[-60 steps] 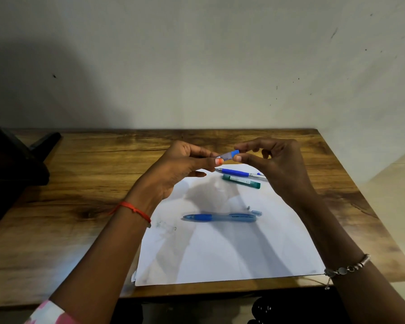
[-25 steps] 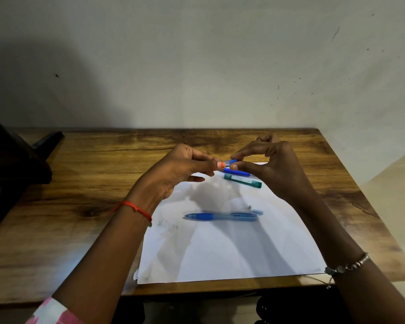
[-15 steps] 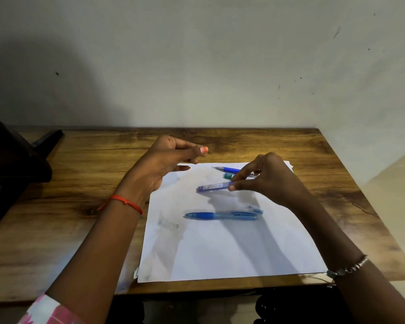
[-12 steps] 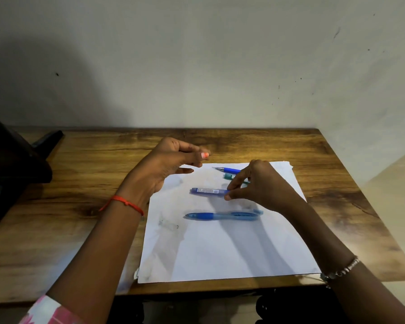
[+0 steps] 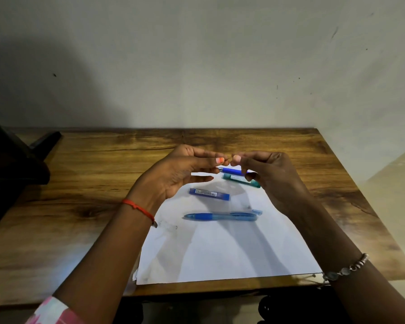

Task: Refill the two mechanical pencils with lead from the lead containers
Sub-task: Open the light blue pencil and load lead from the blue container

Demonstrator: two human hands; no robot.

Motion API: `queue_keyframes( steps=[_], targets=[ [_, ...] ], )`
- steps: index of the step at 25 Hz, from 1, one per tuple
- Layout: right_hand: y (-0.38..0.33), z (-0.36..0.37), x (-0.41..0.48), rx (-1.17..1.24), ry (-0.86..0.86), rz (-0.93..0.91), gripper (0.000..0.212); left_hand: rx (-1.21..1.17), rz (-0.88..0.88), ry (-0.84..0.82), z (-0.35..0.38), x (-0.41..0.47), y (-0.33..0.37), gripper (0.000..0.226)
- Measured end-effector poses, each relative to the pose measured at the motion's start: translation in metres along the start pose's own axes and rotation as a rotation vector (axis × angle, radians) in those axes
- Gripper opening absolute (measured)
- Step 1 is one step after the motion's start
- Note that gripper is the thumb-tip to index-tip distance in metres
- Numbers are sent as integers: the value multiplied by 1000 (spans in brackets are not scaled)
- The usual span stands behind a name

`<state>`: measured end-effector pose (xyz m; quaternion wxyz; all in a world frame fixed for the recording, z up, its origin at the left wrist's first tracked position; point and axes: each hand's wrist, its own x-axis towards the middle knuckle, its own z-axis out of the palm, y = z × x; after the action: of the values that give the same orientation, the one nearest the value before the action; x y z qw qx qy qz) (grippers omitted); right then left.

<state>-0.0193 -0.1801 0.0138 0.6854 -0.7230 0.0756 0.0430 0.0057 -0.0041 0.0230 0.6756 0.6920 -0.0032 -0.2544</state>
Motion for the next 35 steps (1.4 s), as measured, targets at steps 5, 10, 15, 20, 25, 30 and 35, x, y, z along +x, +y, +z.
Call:
queue_keyframes(
  steps=[5, 10, 15, 20, 25, 30, 35],
  targets=[
    [-2, -5, 1, 18, -65, -47, 17, -74, 1, 11, 5, 2, -1, 12],
    [-2, -6, 1, 13, -61, -40, 14, -222, 17, -12, 6, 3, -2, 14],
    [0, -14, 3, -322, 66, -63, 11, -137, 18, 75, 2, 4, -3, 11],
    [6, -10, 5, -773, 64, -193, 8, 427, 108, 369, -5, 12, -12, 17],
    [9, 1, 8, -854, 26, -203, 14, 925, 224, 385, 2, 25, -25, 13],
    [6, 1, 9, -861, 13, -207, 15, 1053, 282, 309, 3, 28, -28, 13],
    [4, -1, 8, -841, 23, -230, 12, 1175, 337, 268, 8, 27, -29, 12]
  ],
)
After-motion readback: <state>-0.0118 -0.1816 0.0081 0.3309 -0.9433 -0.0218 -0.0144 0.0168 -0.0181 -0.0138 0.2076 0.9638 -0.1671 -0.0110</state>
